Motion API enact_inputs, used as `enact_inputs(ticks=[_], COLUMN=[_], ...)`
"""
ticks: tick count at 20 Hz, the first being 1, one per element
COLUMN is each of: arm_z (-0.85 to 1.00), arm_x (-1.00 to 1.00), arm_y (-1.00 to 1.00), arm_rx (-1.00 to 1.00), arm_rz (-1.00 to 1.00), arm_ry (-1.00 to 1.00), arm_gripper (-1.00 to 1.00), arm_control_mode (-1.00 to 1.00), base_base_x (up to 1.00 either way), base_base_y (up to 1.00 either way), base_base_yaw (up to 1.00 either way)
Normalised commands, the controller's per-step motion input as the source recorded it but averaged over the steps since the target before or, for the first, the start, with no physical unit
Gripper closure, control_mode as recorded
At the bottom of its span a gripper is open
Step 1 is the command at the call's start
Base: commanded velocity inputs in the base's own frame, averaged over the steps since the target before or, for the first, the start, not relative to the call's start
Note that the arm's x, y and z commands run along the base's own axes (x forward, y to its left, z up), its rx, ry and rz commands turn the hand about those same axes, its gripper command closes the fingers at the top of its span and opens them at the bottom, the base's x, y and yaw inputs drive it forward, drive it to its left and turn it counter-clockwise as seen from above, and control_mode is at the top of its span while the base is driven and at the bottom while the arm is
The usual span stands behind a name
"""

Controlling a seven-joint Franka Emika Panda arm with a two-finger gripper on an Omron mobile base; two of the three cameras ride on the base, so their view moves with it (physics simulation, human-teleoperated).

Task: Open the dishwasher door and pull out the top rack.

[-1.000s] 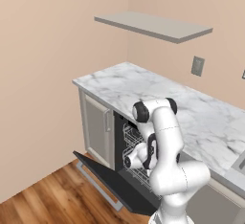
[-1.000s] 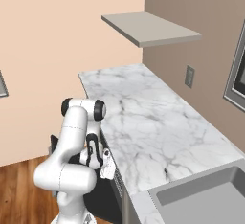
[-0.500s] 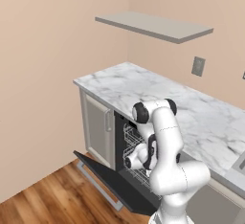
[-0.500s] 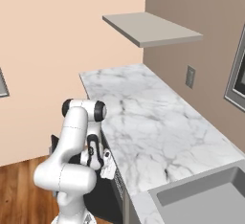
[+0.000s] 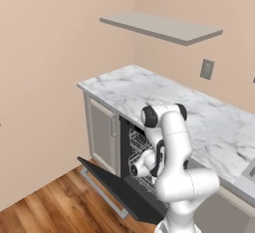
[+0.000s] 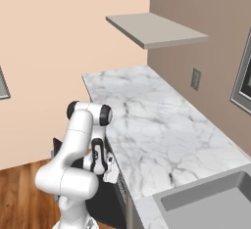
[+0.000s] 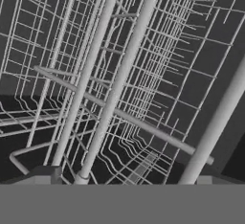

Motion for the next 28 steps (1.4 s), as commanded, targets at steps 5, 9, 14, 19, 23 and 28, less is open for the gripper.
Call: enact_inputs(ticks=[5, 9, 14, 19, 23, 28], arm_z=[-0.59, -0.33, 0.0, 0.0, 0.0, -0.1], arm_x=[-0.04, -0.42, -0.42, -0.51, -0.67, -0.87], arm_y=[-0.04, 0.01, 0.12, 0.09, 0.04, 0.05], arm_rx=[0.23, 0.21, 0.28, 0.38, 0.42, 0.42], arm_rz=[0.0, -0.04, -0.05, -0.03, -0.01, 0.0], arm_ry=[0.24, 0.29, 0.43, 0.43, 0.36, 0.26], arm_gripper=[-1.0, -1.0, -1.0, -1.0, -1.0, -1.0], arm_control_mode=[-1.0, -1.0, -1.0, -1.0, -1.0, -1.0], base_base_x=[0.0, 0.0, 0.0, 0.0, 0.0, 0.0], base_base_y=[0.0, 0.0, 0.0, 0.0, 0.0, 0.0], base_base_yaw=[0.0, 0.0, 0.0, 0.0, 0.0, 0.0])
